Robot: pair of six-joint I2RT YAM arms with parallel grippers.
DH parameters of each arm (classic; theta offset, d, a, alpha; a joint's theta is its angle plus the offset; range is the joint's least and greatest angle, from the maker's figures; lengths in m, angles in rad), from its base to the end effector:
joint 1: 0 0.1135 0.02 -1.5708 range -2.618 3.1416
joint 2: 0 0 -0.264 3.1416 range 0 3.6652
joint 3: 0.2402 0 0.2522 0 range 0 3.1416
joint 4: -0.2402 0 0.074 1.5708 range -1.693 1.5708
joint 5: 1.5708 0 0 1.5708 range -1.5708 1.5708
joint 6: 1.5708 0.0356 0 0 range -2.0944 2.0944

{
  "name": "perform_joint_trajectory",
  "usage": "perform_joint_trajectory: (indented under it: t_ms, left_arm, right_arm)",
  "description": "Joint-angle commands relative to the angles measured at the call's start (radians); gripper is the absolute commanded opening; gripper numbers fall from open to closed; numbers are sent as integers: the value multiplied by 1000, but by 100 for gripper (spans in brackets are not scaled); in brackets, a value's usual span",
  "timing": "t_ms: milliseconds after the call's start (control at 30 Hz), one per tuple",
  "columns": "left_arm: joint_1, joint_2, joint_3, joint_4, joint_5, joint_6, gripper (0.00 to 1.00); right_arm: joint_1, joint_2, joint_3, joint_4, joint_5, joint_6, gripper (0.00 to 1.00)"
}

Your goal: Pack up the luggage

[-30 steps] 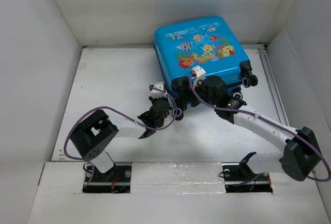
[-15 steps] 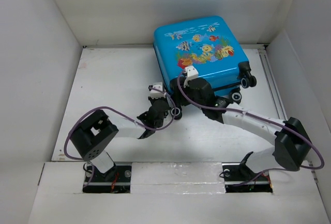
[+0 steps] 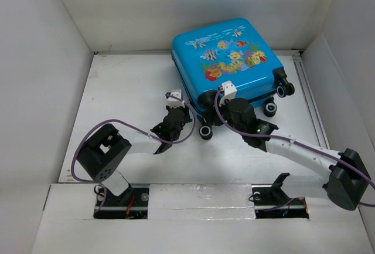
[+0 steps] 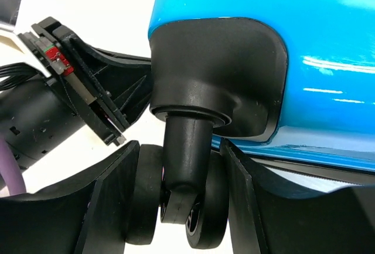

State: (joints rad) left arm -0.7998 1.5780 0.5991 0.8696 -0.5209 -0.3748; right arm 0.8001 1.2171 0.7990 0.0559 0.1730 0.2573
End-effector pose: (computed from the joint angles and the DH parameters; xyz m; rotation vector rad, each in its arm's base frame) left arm 0.2306 -0.2119 0.1962 -0.0370 1.6849 -0.4504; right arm 0.1986 0.1957 0.2779 -0.4127 1.9213 0.5363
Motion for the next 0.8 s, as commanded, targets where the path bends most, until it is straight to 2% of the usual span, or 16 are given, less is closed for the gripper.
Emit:
perform_joint_trajectory:
  t_ms: [0, 167, 200, 233, 267, 367, 400, 433, 533, 567, 767]
  left_arm:
    - [91, -16, 48, -46, -148, 37, 0]
    - [116, -6, 80, -93, -134, -24, 0]
    - [116, -18, 94, -159, -145, -51, 0]
    - [116, -29, 94, -205, -165, -91, 6]
    - [116, -65, 94, -248, -200, -133, 30]
    - [116, -163, 35, -331, -215, -252, 73]
    - [116, -249, 13, -345, -215, -275, 95]
    - [116, -295, -27, -375, -215, -315, 99]
    - [116, -485, -86, -432, -196, -369, 97]
    - [116, -530, -102, -448, -177, -380, 100]
    - [105, -794, -176, -508, 10, -380, 100]
  right_arm:
    - [20, -77, -20, -94, -50, -23, 0]
    - [53, -77, -29, -94, -69, -23, 0]
    - [53, -77, -20, -94, -78, -23, 0]
    - [65, -67, -20, -84, -78, -23, 0]
    - [65, -67, -11, -74, -78, -23, 0]
    - [99, -47, 12, -65, -102, -23, 0]
    - [120, -47, 12, -65, -102, -23, 0]
    - [131, -47, 26, -56, -93, -23, 0]
    - [178, -37, 51, -56, -93, -23, 0]
    - [192, -27, 51, -56, -93, -12, 0]
    - [332, 9, 97, -2, -69, 13, 0]
